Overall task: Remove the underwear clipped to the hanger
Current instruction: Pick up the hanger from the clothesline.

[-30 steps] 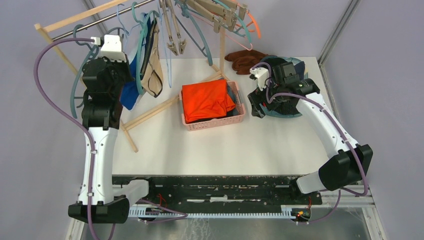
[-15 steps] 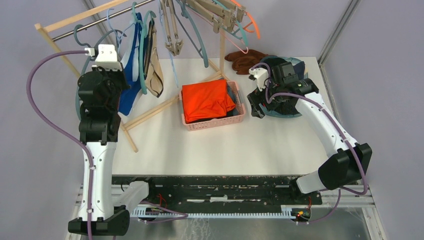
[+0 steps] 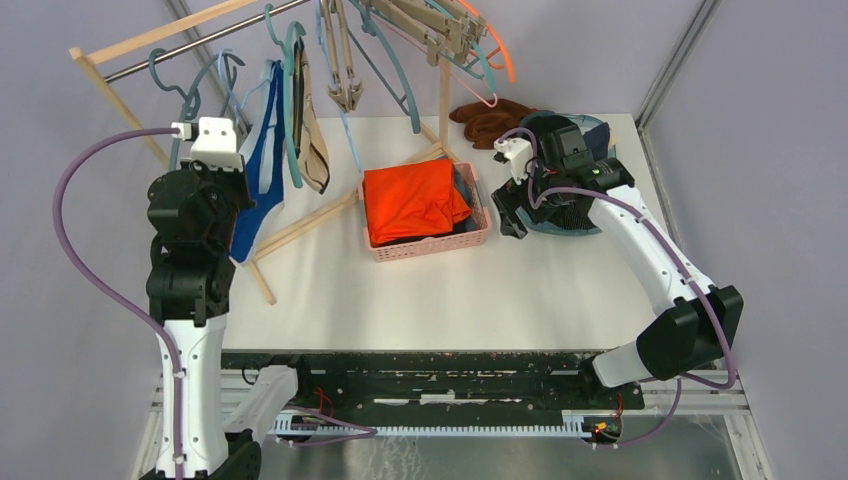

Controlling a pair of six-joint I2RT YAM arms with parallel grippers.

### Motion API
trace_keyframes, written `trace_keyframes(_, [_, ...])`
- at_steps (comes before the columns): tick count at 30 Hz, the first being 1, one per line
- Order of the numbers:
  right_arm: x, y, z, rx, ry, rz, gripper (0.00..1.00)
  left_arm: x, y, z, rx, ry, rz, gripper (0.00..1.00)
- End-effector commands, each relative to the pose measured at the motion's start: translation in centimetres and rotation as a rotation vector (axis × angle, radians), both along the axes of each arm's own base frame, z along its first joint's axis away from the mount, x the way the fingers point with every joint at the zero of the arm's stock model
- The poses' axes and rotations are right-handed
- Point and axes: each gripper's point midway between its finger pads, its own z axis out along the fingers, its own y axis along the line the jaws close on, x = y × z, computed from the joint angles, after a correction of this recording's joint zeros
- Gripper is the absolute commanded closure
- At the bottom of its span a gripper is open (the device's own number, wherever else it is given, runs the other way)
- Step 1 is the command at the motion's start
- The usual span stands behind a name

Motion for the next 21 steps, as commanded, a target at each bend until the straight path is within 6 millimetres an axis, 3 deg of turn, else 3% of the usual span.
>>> trace_keyframes(1, [0.2, 0.5, 0.7, 0.008, -0.039, 0.023, 0.04, -2.7, -0.1, 0.5, 0.072, 0.026, -0.025, 0.97])
trace_keyframes(14, [0.0, 0.7, 0.7, 0.008, -0.040, 0.032, 0.04, -8.2, 0.5, -6.3, 0.231, 0.307, -0.070, 0.97])
trace_keyframes(21, [-0.4, 1.3, 1.1, 0.029, -0.035, 0.057, 0.05, -9.5, -2.8, -9.9, 0.284, 0.443, -0.324, 0.97])
